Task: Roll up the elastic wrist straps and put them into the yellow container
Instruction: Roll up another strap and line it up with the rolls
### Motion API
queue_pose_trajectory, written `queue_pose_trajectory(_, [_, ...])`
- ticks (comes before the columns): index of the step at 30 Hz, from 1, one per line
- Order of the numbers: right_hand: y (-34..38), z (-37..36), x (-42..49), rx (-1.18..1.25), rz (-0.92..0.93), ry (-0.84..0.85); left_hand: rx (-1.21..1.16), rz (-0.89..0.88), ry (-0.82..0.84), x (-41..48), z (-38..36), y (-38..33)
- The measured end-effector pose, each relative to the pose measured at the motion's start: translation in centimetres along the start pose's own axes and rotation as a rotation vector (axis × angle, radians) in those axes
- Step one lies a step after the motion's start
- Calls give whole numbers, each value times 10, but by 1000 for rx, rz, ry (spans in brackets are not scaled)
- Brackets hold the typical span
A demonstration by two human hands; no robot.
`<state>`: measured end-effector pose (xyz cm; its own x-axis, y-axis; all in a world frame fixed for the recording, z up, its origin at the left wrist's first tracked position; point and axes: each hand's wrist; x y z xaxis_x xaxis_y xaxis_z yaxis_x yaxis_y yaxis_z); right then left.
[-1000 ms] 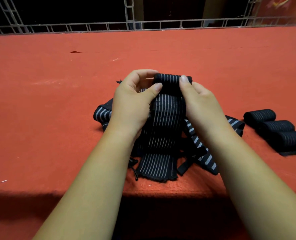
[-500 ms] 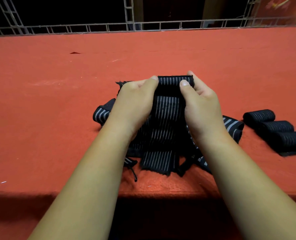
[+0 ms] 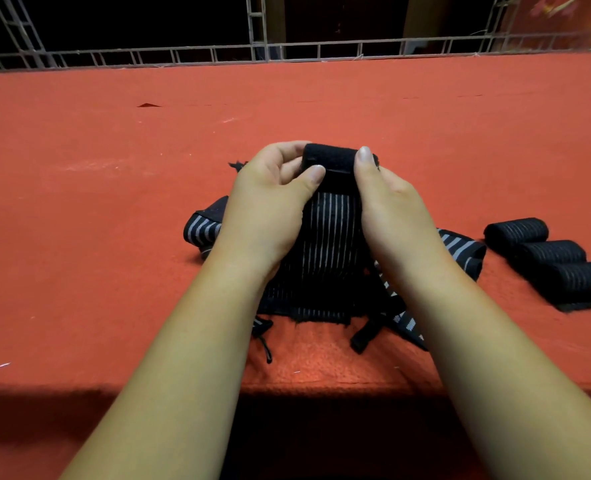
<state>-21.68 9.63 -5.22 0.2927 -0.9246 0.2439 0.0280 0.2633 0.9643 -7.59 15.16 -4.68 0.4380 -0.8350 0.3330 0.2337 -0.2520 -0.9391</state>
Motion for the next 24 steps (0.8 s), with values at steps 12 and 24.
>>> queue_pose_trajectory(12, [-8,-1,4,136,95,-67,457,121,44,-9,-5,-17])
queue_pose_trajectory(24, [-2,3,5,21,33,2,299,73,-74,-8,-9,-7])
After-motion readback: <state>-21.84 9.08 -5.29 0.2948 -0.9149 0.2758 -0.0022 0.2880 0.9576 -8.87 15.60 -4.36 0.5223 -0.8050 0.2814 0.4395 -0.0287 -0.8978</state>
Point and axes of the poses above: each hand's wrist, its own x-axis towards the middle knuckle, its own z-axis out of the back of the hand, y = z × x, and after that the axes turned 6 degrees about x, right-handed
